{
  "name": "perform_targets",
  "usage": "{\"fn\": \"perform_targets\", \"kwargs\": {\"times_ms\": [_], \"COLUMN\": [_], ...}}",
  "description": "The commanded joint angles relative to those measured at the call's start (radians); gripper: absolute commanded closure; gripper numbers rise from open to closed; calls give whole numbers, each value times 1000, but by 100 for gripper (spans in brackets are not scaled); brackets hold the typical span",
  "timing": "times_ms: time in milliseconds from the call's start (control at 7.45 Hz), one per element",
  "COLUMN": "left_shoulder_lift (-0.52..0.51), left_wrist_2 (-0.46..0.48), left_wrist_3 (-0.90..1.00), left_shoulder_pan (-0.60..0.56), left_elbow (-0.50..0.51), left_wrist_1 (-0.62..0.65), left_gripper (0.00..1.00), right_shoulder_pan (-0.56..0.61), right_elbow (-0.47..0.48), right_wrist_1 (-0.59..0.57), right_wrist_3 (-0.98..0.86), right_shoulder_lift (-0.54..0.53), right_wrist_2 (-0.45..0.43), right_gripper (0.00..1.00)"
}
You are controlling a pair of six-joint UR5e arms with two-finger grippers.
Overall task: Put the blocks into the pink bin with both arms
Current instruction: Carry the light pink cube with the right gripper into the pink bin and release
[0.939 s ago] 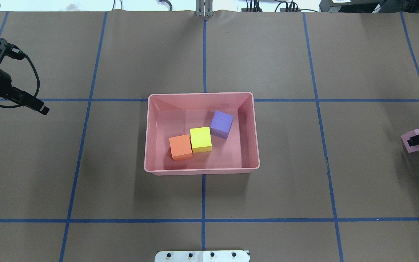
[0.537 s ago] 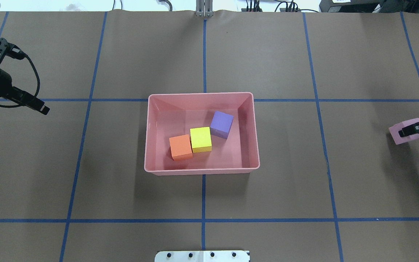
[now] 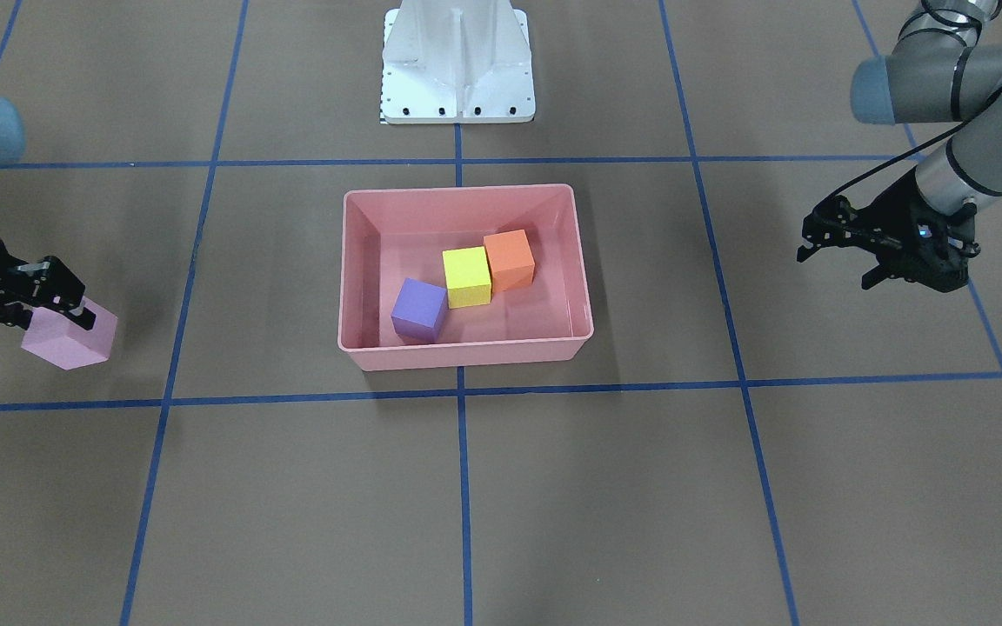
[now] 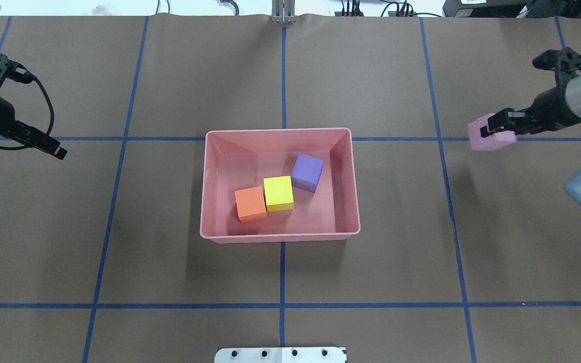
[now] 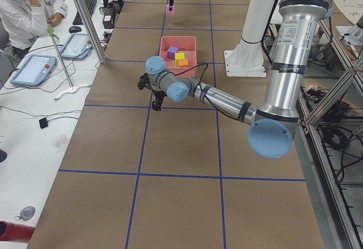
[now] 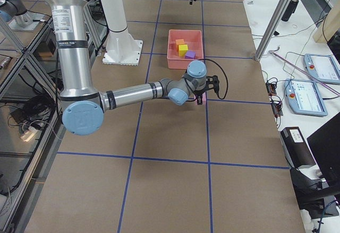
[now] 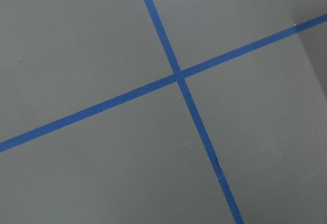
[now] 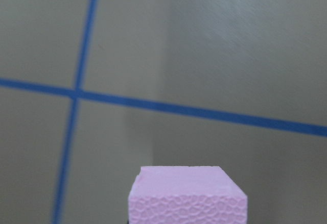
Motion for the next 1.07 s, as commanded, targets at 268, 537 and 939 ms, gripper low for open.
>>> {"fn": "perform_targets", "kwargs": {"times_ms": [268, 537, 939], "left_shoulder_lift": [1, -1, -1], "left_wrist_2": [1, 1, 1], "left_wrist_3": [-1, -1, -7], "left_shoulder_pan": [0, 0, 0], "left_elbow": [5, 10, 8], "left_wrist_1": [0, 0, 0], "left_gripper": [0, 0, 0], "right_shoulder_pan": [-230, -342, -419], "right_elbow": [119, 119, 170], "right_wrist_1": [-455, -553, -657], "right_wrist_3": [403, 515, 531], "right_shoulder_lift": [373, 498, 507], "right_wrist_2": [-185, -277, -385], "right_gripper": [100, 87, 0]}}
